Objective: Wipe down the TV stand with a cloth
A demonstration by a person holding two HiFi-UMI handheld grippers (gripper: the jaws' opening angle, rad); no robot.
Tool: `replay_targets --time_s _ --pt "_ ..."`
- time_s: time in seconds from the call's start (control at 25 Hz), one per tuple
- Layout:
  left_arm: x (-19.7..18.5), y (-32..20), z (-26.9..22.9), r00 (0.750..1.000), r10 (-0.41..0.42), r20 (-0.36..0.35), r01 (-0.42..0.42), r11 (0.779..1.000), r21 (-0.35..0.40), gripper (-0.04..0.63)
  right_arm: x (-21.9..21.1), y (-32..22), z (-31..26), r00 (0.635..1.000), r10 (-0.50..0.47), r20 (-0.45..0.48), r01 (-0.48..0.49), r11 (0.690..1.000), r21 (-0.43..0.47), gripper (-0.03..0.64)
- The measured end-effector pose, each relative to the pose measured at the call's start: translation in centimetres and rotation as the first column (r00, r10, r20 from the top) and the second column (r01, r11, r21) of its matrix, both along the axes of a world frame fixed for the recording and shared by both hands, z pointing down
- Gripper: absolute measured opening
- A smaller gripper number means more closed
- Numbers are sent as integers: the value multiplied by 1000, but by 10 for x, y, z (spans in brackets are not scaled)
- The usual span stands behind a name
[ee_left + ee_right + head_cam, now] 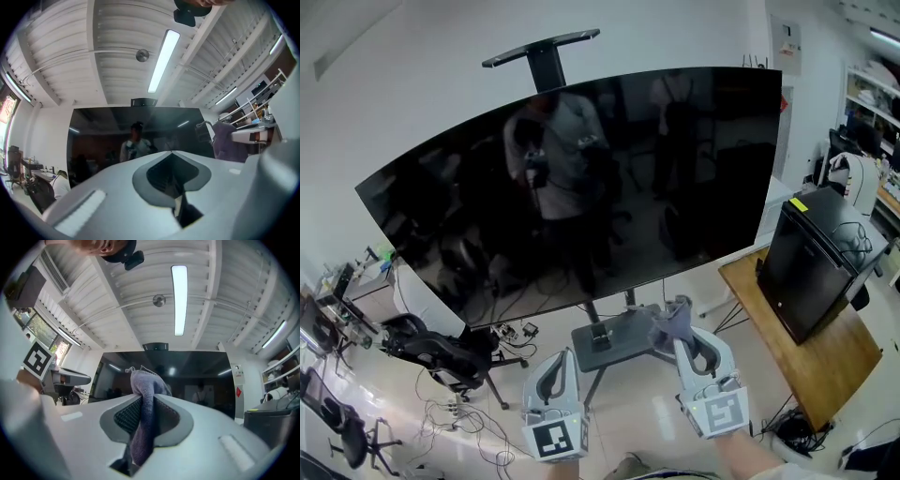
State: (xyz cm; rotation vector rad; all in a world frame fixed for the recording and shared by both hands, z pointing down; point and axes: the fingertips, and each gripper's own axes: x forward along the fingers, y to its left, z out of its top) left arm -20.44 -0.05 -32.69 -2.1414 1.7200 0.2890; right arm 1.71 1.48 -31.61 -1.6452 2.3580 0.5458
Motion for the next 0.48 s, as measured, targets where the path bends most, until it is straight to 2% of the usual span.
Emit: replay_targets --time_s 0.08,0.16,0.32,0.4,0.48 --pt "8 42 19 1000 -15 8 15 999 -34 88 17 43 14 1000 -9 -2 9 999 -45 60" --pt "25 71 32 1000 -3 16 4 995 -95 89 37 75 13 999 -38 10 38 999 -3 60" --pt "45 119 34 999 8 -38 -10 998 -56 89 55 127 19 998 -57 2 57 998 17 60" --pt "57 131 32 1000 7 -29 -9 999 -54 87 64 137 19 998 -56 11 56 998 19 60" --pt "67 136 34 1000 5 21 -3 994 -111 89 70 140 18 998 -50 24 50 999 23 60"
